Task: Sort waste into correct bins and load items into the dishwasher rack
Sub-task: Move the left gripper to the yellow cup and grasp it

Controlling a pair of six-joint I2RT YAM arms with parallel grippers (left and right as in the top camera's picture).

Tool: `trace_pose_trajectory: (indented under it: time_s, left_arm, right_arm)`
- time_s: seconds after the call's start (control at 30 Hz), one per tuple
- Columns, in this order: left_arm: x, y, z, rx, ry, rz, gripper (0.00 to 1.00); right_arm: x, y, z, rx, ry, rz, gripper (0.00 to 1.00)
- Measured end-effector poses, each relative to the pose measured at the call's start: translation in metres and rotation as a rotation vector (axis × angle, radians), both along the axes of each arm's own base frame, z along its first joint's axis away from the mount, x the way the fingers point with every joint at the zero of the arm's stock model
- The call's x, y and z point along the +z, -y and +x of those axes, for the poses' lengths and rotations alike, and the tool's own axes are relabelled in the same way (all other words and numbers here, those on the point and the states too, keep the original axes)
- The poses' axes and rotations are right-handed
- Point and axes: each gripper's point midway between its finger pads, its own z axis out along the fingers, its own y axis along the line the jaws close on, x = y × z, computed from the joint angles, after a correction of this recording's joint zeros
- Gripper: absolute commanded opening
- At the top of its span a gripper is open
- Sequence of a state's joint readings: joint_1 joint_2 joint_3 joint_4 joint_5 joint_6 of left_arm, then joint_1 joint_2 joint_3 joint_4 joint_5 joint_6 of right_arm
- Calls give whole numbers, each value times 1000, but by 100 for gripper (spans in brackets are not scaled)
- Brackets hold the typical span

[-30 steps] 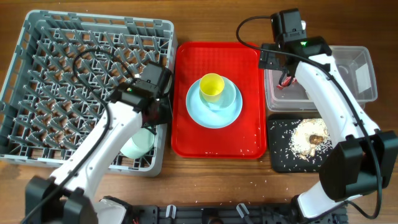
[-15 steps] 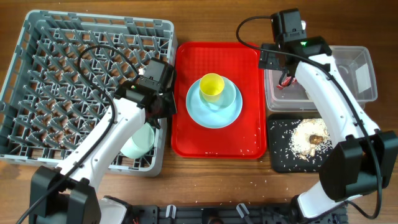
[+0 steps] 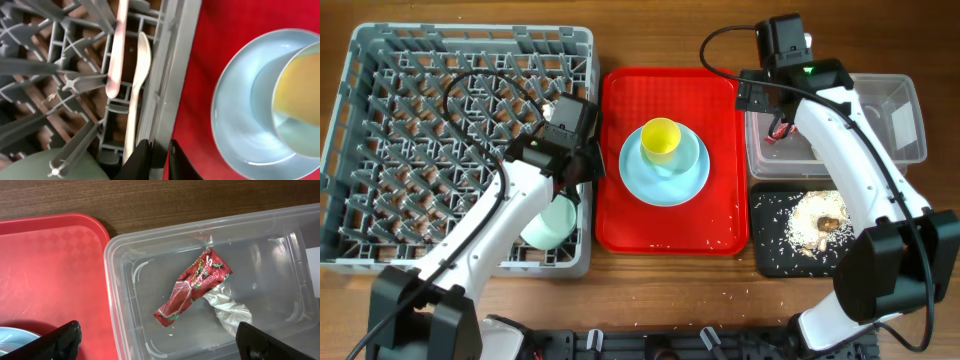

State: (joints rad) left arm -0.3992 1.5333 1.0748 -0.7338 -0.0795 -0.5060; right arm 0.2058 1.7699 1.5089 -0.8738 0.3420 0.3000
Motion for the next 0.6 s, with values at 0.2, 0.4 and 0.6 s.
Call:
trace_pose_trajectory:
  time_s: [0.2,0.4,0.6]
  left_arm:
    - [1,2,4,0,17,-11,26]
    - [17,2,3,1,5,-43,22]
    - [161,49,31,-108,372,-309,26]
  right_arm:
    - [0,0,0,0,0,0,100]
    - [0,0,0,0,0,0,100]
    - [0,0,0,0,0,0,100]
